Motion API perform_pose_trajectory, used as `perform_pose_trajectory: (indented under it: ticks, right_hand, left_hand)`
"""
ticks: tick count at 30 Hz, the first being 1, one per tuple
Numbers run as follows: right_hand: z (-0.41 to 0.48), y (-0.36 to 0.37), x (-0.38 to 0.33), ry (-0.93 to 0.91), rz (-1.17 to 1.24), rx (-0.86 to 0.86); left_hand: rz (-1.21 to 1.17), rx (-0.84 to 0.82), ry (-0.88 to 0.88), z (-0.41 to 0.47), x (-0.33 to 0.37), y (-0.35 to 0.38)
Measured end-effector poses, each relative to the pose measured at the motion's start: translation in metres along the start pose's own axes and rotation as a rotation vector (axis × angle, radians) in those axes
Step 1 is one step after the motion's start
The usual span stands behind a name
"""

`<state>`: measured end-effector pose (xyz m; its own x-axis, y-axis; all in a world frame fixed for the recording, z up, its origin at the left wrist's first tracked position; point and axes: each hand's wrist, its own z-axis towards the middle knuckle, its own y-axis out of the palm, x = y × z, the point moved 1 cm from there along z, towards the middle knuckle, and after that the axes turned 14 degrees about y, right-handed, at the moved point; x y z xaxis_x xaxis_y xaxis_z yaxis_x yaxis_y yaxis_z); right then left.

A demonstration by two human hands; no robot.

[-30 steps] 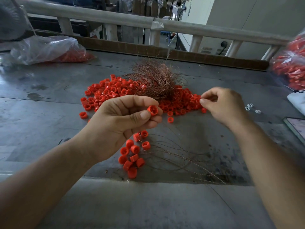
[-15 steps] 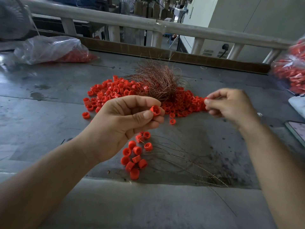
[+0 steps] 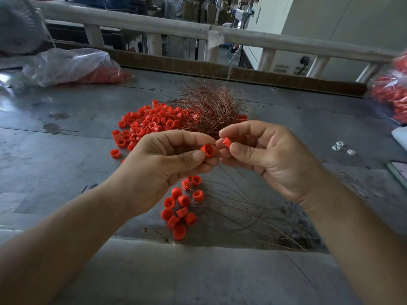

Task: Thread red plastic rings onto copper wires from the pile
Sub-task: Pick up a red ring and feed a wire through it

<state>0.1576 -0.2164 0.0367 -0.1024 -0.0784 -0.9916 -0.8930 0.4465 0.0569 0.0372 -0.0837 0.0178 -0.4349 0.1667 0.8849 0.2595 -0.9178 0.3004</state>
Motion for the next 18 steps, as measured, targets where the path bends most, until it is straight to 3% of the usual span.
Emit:
perform_pose_trajectory:
  ticks: [9, 18]
  right_hand:
    - [0.000, 0.002, 0.001, -0.040, -0.035, 0.050]
    - [0.001, 0.018, 0.009, -0.259, -0.367, 0.200]
  left_hand:
    - [0.044, 0.041, -0.003, 0.000, -0.001, 0.000]
    - [0.161, 0.040, 0.027, 0.000, -0.002, 0.000]
